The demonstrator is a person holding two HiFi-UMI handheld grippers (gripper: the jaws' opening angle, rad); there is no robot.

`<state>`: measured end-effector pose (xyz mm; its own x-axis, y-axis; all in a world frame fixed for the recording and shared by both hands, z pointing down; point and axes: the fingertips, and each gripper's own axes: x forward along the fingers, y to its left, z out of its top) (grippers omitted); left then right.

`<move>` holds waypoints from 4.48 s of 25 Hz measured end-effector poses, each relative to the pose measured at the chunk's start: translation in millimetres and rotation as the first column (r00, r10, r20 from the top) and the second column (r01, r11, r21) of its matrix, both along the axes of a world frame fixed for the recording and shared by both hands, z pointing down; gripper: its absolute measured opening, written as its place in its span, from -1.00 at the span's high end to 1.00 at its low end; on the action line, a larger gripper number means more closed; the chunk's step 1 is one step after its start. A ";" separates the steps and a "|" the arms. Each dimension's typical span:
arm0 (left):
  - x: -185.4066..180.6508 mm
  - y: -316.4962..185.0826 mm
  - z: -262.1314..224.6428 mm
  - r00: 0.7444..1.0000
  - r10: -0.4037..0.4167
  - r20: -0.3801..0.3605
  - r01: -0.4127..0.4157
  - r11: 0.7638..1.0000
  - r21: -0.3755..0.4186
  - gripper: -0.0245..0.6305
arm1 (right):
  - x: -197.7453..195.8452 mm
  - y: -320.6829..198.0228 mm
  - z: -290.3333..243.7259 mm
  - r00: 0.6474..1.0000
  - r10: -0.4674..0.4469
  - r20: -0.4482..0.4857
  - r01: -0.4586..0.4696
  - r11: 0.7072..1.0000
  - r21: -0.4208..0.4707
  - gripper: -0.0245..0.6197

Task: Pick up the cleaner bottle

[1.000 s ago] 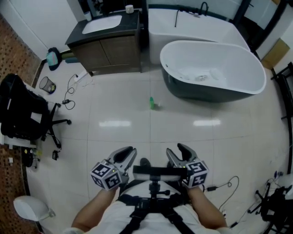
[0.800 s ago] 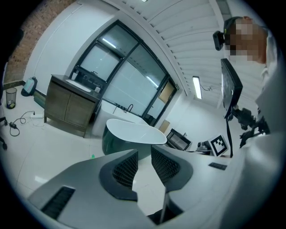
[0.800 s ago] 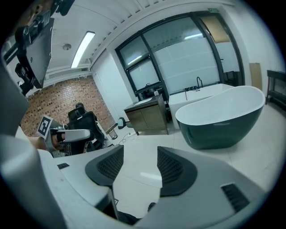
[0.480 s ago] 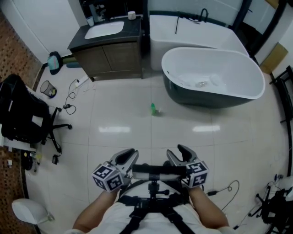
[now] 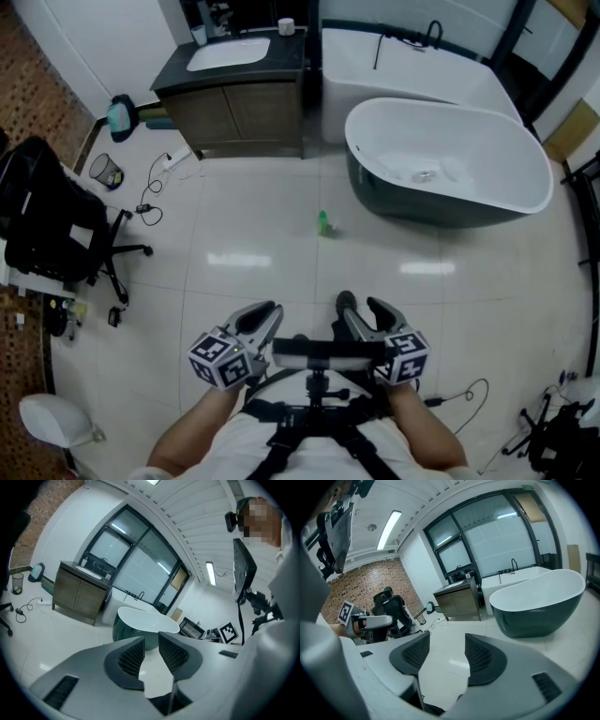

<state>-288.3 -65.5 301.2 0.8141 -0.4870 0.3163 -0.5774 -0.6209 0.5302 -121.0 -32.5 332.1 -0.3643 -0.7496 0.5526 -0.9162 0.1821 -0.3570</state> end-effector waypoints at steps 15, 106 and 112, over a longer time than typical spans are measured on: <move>25.5 -60.4 8.9 0.997 -0.054 0.048 0.054 0.999 0.003 0.63 | 24.8 -71.8 3.5 0.997 -0.068 0.019 0.069 0.998 -0.016 0.17; 228.6 -427.6 739.7 0.758 -0.176 0.628 0.281 0.957 -0.070 0.07 | 203.4 -131.6 466.8 0.986 0.066 0.151 0.021 0.860 -0.511 0.17; 230.9 -436.7 746.7 0.754 -0.199 0.626 0.292 0.955 -0.048 0.07 | 201.2 -130.2 473.2 0.987 0.048 0.155 0.041 0.851 -0.523 0.17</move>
